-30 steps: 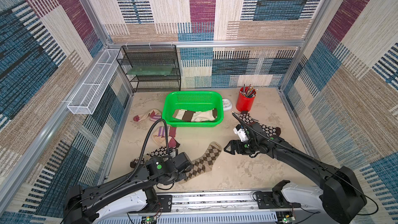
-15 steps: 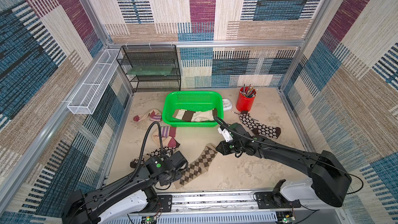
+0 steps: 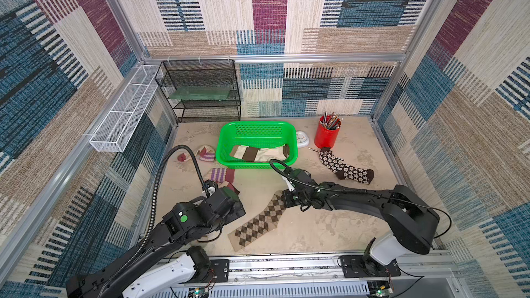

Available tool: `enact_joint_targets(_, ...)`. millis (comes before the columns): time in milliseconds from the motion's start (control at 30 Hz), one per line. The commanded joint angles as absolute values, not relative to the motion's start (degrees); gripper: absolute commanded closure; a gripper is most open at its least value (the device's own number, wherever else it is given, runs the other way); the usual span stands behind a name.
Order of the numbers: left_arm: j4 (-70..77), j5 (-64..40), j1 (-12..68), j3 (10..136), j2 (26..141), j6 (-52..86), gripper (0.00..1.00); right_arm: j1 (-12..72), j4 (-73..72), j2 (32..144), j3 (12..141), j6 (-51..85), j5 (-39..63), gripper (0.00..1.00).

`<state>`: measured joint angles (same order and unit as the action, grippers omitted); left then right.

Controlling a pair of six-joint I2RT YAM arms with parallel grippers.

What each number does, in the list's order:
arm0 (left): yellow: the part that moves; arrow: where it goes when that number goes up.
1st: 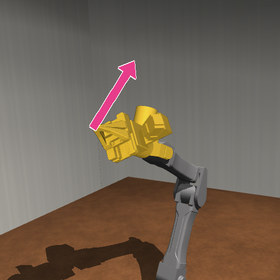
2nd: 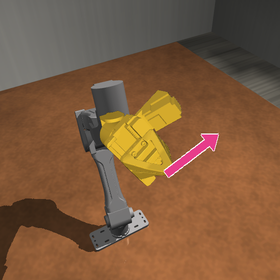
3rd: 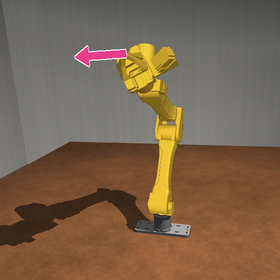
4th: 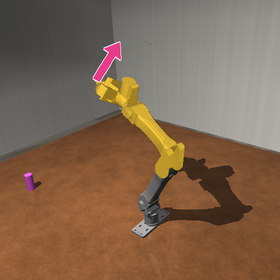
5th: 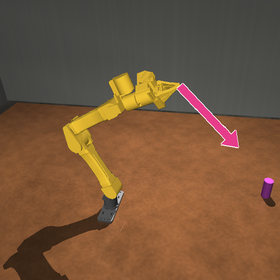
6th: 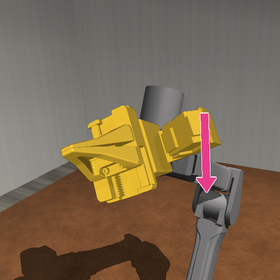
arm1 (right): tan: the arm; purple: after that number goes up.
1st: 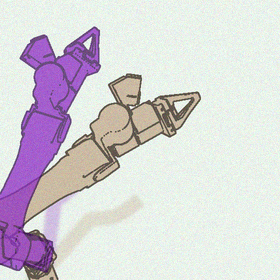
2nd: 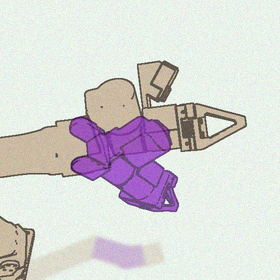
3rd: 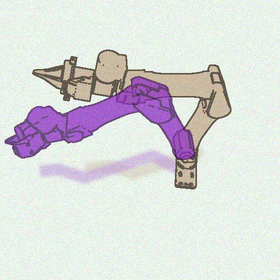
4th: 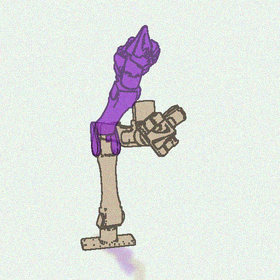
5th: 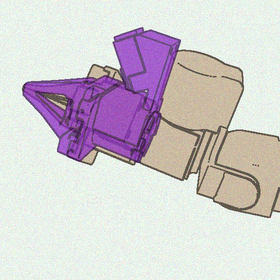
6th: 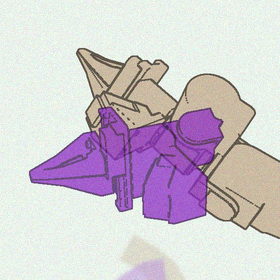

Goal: Place the socks together as a pair
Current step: Flatten out the sock at the center of the board, then adjust the sock at the center of the board.

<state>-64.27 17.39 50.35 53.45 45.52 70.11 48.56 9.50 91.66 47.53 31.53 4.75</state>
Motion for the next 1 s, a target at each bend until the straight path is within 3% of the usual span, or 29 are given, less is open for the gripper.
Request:
enact_joint_targets(0,-71.24,22.85,49.93,56.4,45.44,67.48,0.0,48.61,7.2,92.39,47.28,34.17,-1.18,0.94)
enact_joint_targets(233,-73.23,23.93,47.41,57.13,43.45,66.11,0.0,47.52,8.7,89.79,41.72,37.66,-5.16,0.96)
enact_joint_targets(500,-70.36,21.39,44.23,55.86,45.39,62.31,0.0,45.33,10.99,78.51,32.6,42.06,-4.44,0.96)
enact_joint_targets(667,-68.52,19.34,41.32,55.81,46.49,60.06,0.0,46.67,18.3,71.98,35.23,43.38,-5.63,0.96)
enact_joint_targets(767,-68.53,18.13,39.67,54.49,46.21,59.51,0.0,46.52,10.98,67.69,32.17,42.28,-1.13,0.92)
enact_joint_targets(967,-68.74,15.07,35.33,51.69,44.91,59.52,0.0,45.46,0.55,79.16,36.75,39.43,9.56,0.94)
